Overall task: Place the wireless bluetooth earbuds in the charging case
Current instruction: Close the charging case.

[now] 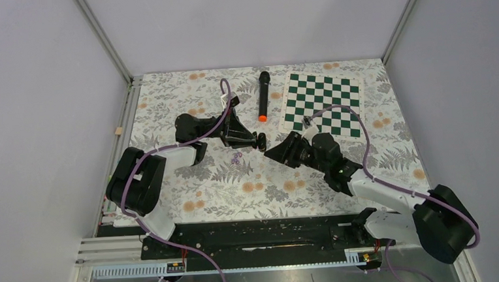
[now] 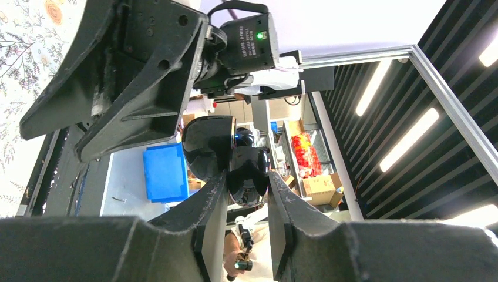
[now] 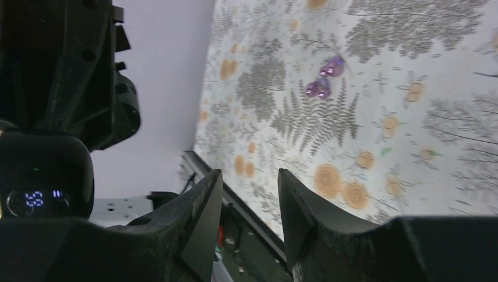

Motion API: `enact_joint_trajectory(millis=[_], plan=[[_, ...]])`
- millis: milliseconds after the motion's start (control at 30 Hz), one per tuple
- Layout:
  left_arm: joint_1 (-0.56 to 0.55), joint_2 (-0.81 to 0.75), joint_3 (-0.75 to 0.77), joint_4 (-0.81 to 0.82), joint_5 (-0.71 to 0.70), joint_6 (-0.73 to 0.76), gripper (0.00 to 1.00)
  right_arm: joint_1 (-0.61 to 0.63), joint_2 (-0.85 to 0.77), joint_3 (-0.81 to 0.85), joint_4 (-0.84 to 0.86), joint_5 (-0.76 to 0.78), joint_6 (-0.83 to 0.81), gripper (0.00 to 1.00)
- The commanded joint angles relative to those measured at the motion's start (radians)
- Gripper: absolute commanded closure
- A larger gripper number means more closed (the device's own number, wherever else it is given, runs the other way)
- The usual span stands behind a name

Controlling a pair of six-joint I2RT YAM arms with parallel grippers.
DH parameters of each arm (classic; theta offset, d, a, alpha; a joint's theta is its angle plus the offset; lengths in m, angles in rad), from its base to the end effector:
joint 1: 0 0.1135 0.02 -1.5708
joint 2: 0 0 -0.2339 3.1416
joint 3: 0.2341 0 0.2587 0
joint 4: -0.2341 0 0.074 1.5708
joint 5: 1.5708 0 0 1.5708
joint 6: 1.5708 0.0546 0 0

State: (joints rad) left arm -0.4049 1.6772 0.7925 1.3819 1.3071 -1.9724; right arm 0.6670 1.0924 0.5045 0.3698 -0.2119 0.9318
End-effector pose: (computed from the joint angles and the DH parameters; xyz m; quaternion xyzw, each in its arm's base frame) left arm 0.2809 -0.1778 0.2315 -0.0835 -0.6564 0.7490 0.0341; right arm 0.2124 0.1818 0.2039 0.0368 0.7774 0.5037 0.3748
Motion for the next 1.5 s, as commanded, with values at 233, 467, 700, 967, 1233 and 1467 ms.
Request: enact_joint_trajectory(millis=[233,467,700,967,1233,1467], plan=[[-0.004,-0.056,0.008,0.075,-0.023,0.0,1.0,-0.005,0.166,-0.05,0.753,-0.107,0.313,0.52],[-0.003,-0.043,-0.004,0.075,-0.02,0.004,1.0,-0.007,0.154,-0.087,0.837,-0.112,0.32,0.54],[-0.003,-0.03,-0.004,0.075,-0.02,0.007,1.0,-0.008,0.084,-0.098,0.719,-0.1,0.262,0.54],[-0.003,-0.013,-0.021,0.073,-0.013,0.031,1.0,-0.009,-0.079,-0.062,0.442,-0.095,0.117,0.4],[-0.004,-0.019,0.003,0.075,-0.01,0.038,1.0,-0.018,-0.177,-0.045,0.311,-0.069,0.052,0.25],[-0.004,-0.027,0.007,0.075,-0.008,0.037,1.0,-0.032,-0.146,-0.06,0.443,-0.095,0.124,0.19]])
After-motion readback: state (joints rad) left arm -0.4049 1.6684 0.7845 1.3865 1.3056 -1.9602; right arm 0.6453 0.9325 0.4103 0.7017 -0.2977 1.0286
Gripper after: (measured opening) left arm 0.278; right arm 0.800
